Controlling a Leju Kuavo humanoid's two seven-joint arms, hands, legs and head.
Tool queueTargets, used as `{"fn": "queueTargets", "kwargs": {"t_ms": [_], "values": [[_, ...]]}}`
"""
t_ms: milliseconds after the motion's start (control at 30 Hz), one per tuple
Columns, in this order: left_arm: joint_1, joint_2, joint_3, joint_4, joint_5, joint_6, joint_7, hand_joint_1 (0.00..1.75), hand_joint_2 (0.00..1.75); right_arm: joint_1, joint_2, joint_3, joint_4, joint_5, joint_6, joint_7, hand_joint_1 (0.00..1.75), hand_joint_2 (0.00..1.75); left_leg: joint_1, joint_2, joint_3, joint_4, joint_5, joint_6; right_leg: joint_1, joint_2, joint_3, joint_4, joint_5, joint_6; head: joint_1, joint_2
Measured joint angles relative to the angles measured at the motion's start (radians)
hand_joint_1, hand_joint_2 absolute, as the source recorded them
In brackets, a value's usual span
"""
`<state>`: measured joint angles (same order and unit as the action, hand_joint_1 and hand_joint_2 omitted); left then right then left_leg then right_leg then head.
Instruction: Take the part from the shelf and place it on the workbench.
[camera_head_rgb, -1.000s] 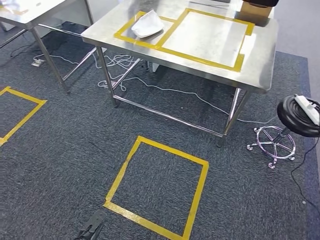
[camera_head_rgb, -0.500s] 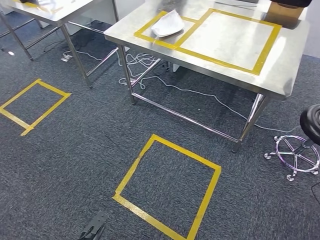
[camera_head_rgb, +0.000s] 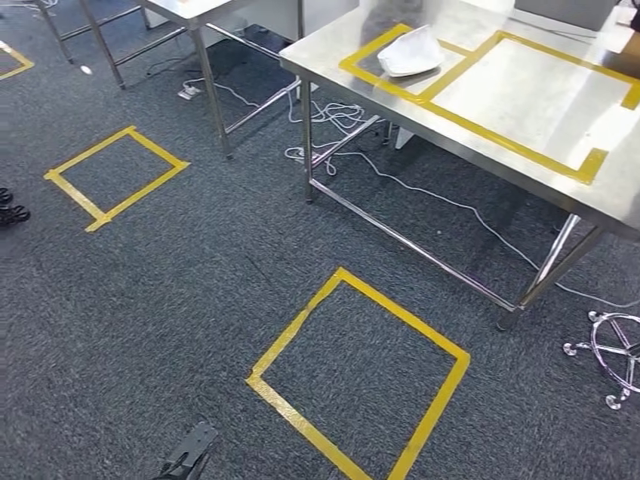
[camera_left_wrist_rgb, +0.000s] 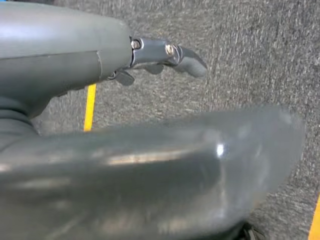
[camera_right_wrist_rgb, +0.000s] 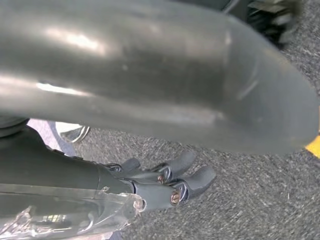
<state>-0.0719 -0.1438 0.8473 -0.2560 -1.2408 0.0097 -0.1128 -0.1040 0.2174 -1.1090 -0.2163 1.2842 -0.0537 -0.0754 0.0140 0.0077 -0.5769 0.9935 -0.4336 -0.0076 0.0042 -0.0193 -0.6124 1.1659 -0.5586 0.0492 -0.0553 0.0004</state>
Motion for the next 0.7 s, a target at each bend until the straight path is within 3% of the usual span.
{"fn": "queueTargets", "kwargs": {"t_ms": [67, 100, 133, 167, 233, 300, 367, 433, 467, 533, 600, 633, 700], "values": [[0.0, -0.003, 0.0, 0.0, -0.005, -0.001, 0.0, 0.0, 0.0, 0.002, 0.0, 0.0, 0.0, 0.002, 0.0, 0.002, 0.0, 0.0, 0.0, -0.019, -0.001, 0.0, 0.001, 0.002, -0.002, 0.013, -0.059, 0.123, -0.046, 0.004, 0.001, 0.0], [0.001, -0.003, 0.001, 0.0, -0.008, -0.001, 0.001, 0.0, 0.0, 0.003, 0.0, -0.001, 0.0, 0.004, -0.001, 0.002, 0.0, 0.0, 0.001, -0.029, -0.001, 0.0, 0.002, 0.002, -0.004, 0.015, -0.07, 0.142, -0.042, 0.005, 0.001, 0.0], [0.002, -0.004, 0.001, 0.0, -0.011, -0.002, 0.001, 0.0, 0.0, 0.003, 0.0, -0.001, 0.0, 0.005, -0.001, 0.002, 0.0, 0.0, 0.002, -0.039, -0.001, 0.001, 0.002, 0.0, -0.006, 0.016, -0.06, 0.118, -0.019, 0.005, 0.0, 0.0], [0.002, -0.004, 0.002, 0.0, -0.013, -0.003, 0.002, 0.0, 0.0, 0.003, 0.0, -0.001, 0.0, 0.007, -0.001, 0.002, 0.0, 0.0, 0.003, -0.05, 0.0, 0.001, 0.003, -0.002, -0.01, 0.022, -0.032, 0.059, 0.017, 0.006, 0.0, 0.0], [0.0, -0.005, 0.002, 0.0, -0.017, -0.003, 0.002, 0.0, 0.0, 0.002, 0.0, -0.001, 0.0, 0.01, -0.002, 0.002, 0.0, 0.0, 0.006, -0.07, -0.001, 0.002, 0.005, -0.012, -0.02, 0.06, 0.034, -0.079, 0.072, 0.009, 0.002, 0.0], [0.0, -0.005, 0.003, 0.0, -0.022, -0.004, 0.002, 0.0, 0.0, 0.001, 0.0, -0.001, 0.0, 0.012, -0.002, 0.002, 0.0, 0.0, 0.006, -0.086, -0.008, 0.0, 0.012, -0.027, -0.022, 0.087, 0.06, -0.138, 0.083, 0.005, 0.003, 0.0], [0.002, -0.004, 0.006, 0.0, -0.027, -0.005, 0.002, 0.0, 0.0, 0.001, 0.0, -0.001, 0.0, 0.015, -0.002, 0.001, 0.0, 0.0, 0.011, -0.101, -0.013, -0.008, 0.021, -0.044, -0.018, 0.075, 0.059, -0.141, 0.089, -0.012, 0.003, 0.0], [0.004, -0.004, 0.009, 0.0, -0.03, -0.005, 0.002, 0.0, 0.0, 0.001, 0.0, -0.002, 0.0, 0.017, -0.002, 0.0, 0.0, 0.0, 0.011, -0.083, -0.025, 0.011, 0.004, -0.051, -0.017, 0.058, 0.059, -0.147, 0.098, -0.029, 0.0, 0.0], [0.003, -0.004, 0.011, 0.0, -0.032, -0.005, 0.003, 0.0, 0.0, 0.001, 0.0, -0.002, 0.0, 0.018, -0.002, 0.0, 0.0, 0.0, 0.008, -0.066, -0.043, 0.047, -0.021, -0.052, -0.016, 0.048, 0.058, -0.15, 0.101, -0.035, -0.002, 0.0], [-0.001, -0.005, 0.011, 0.0, -0.035, -0.007, 0.003, 0.0, 0.0, 0.002, 0.0, -0.002, 0.0, 0.019, -0.002, -0.001, 0.0, 0.0, 0.004, -0.032, -0.103, 0.178, -0.091, -0.052, -0.01, 0.026, 0.056, -0.151, 0.101, -0.043, -0.007, 0.0], [0.0, -0.006, 0.011, 0.0, -0.037, -0.008, 0.003, 0.0, 0.0, 0.003, 0.0, -0.002, 0.0, 0.02, -0.002, 0.001, 0.0, 0.0, 0.003, -0.024, -0.147, 0.279, -0.126, -0.051, -0.004, 0.004, 0.054, -0.151, 0.101, -0.046, -0.006, 0.0], [0.001, -0.007, 0.011, 0.0, -0.038, -0.009, 0.003, 0.0, 0.0, 0.003, 0.0, -0.002, 0.0, 0.021, -0.002, 0.001, 0.0, 0.0, 0.002, -0.023, -0.143, 0.278, -0.115, -0.049, -0.003, -0.005, 0.054, -0.15, 0.101, -0.047, -0.006, 0.0], [0.002, -0.006, 0.012, 0.0, -0.04, -0.01, 0.003, 0.0, 0.0, 0.001, 0.0, -0.002, 0.0, 0.021, -0.002, 0.002, 0.0, 0.0, -0.001, -0.007, -0.079, 0.172, -0.053, -0.043, -0.001, -0.022, 0.056, -0.15, 0.1, -0.045, -0.007, 0.0]]}}
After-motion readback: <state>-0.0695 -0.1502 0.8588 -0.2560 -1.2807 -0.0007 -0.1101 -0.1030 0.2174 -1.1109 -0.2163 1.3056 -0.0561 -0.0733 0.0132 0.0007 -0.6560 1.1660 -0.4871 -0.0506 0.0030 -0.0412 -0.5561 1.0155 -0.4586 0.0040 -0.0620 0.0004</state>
